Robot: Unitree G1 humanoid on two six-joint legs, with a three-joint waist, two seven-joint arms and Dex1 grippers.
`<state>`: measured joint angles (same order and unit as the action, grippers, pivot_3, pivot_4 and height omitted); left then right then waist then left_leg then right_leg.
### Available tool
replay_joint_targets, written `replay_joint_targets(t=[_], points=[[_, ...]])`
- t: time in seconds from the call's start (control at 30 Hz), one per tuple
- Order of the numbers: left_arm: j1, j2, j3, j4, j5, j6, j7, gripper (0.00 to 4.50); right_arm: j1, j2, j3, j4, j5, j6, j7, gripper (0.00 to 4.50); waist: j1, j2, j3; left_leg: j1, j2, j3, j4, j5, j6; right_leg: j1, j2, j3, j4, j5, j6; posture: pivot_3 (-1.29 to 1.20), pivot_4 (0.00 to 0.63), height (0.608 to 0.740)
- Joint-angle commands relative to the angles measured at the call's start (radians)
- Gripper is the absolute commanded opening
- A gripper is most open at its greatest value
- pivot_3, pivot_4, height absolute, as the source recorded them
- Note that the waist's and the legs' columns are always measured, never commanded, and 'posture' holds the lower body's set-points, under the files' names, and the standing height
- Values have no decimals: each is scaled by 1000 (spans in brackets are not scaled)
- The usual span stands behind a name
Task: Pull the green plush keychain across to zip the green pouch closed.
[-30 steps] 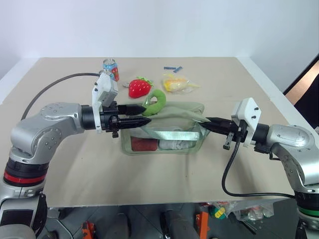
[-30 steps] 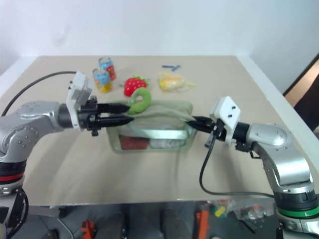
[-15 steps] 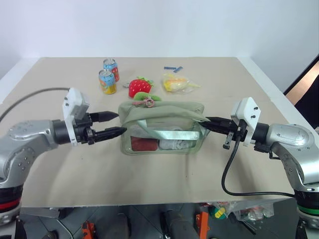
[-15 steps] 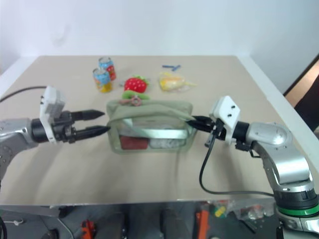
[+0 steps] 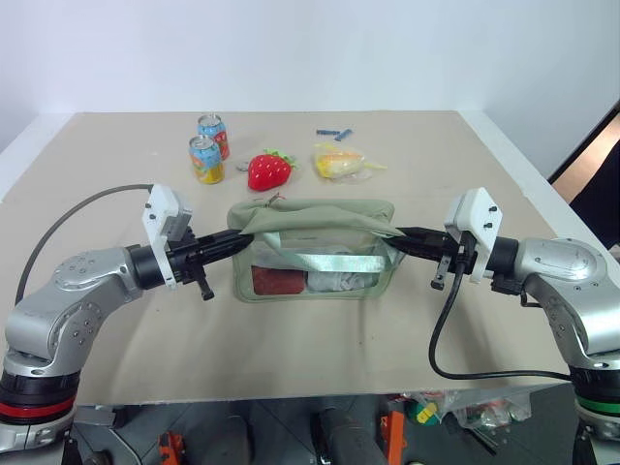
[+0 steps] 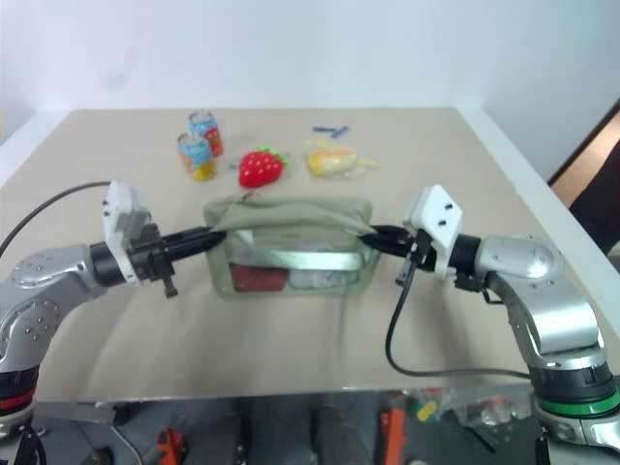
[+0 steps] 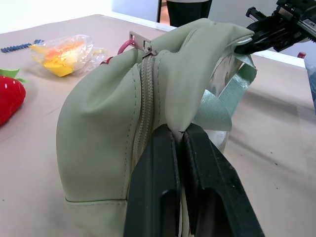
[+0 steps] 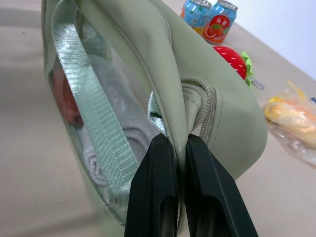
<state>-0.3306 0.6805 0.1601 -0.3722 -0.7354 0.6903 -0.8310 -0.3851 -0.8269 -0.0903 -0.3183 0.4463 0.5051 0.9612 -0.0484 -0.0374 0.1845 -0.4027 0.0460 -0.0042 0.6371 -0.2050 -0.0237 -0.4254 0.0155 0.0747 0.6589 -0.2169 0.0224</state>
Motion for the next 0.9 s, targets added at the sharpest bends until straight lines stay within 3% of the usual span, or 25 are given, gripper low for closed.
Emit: replay_joint_targets(t=[0.03, 0.2, 0.3, 0.4, 0.53, 0.7, 0.9], points=[[10, 14, -10, -8, 12, -18, -20, 0, -3, -29, -19, -20, 64, 71, 37, 1430, 1, 0, 0, 0, 0, 0, 0, 0, 0, 0, 0, 0, 0, 0, 0, 0, 150, 740], [5, 11, -23, -12, 8, -11, -24, 0, -19, -140, -46, -8, 91, 114, 137, 3103, 2, 1, 0, -1, -1, 0, 0, 0, 0, 0, -1, 0, 0, 0, 0, 0, 150, 740], [8, 12, -24, -15, 0, -4, -28, 0, -170, -214, -73, 124, 137, 188, 187, 4053, 0, 1, 1, -1, -1, 1, 0, 0, 0, 0, -1, 0, 0, 0, 0, 0, 150, 740], [11, 14, -23, -23, -13, 5, -34, 0, -393, -190, -28, 310, 91, 129, 194, 4053, -1, 3, 2, 0, -2, 3, 1, 0, 0, -1, -2, 1, 0, 1, 1, 0, 150, 740], [19, 9, -20, -60, -61, 42, -30, 0, -684, 71, 129, 582, -103, -111, 92, 4053, -17, 1, 0, 3, -1, 4, 1, 0, 0, 0, -1, 2, 0, 1, 0, 0, 150, 740], [28, 9, -27, -97, -85, 63, -17, 0, -762, 284, 223, 804, -216, -321, 93, 4053, -20, 0, 0, -2, 0, 1, -1, 0, 0, -2, 0, 1, 0, 3, 4, 0, 150, 740], [31, 10, -23, -105, -82, 62, 9, 0, -739, 331, 289, 852, -231, -389, 286, 4053, 4, 1, 0, -19, -3, 0, -1, -2, -1, -18, -4, 1, 3, 4, 0, 0, 150, 740]])
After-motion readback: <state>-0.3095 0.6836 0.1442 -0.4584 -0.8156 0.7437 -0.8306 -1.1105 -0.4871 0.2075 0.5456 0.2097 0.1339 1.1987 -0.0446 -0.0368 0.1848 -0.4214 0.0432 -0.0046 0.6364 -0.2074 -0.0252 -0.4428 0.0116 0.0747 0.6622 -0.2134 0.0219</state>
